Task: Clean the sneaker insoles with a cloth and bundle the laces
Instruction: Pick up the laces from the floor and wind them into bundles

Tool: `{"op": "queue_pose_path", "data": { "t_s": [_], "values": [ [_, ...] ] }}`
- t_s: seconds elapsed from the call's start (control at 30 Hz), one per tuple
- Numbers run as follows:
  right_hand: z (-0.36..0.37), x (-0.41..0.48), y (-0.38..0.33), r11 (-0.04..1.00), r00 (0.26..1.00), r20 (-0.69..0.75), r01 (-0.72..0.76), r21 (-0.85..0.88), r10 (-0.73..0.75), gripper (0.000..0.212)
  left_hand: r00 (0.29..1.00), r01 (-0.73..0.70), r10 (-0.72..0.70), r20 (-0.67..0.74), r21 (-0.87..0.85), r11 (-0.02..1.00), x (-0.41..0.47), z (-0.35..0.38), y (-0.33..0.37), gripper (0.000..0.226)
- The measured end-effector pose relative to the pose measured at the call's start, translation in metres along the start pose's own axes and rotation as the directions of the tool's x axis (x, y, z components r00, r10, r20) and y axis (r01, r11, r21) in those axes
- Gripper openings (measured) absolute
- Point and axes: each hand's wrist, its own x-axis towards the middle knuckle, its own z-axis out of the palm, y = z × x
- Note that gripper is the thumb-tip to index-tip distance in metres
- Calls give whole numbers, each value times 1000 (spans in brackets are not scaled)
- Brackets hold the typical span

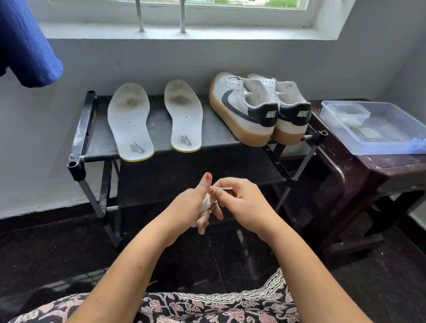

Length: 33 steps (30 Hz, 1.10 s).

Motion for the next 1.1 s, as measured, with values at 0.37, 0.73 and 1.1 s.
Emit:
{"op": "queue_pose_path", "data": {
  "t_s": [0.37, 0.73, 1.1],
  "values": [
    [4, 2, 1, 988, 992, -69, -101, 117, 109, 21, 978, -7, 43, 206, -170, 985, -2, 2, 1, 67],
    [0, 0, -2, 943, 980, 10, -196, 269, 201, 21, 988, 18, 66, 142, -519, 855, -3, 2, 5, 46],
    [7, 2, -5, 974, 999, 45, -38, 223, 29, 51, 997, 70, -42, 58, -659, 749, -1, -5, 3, 57]
  ]
}}
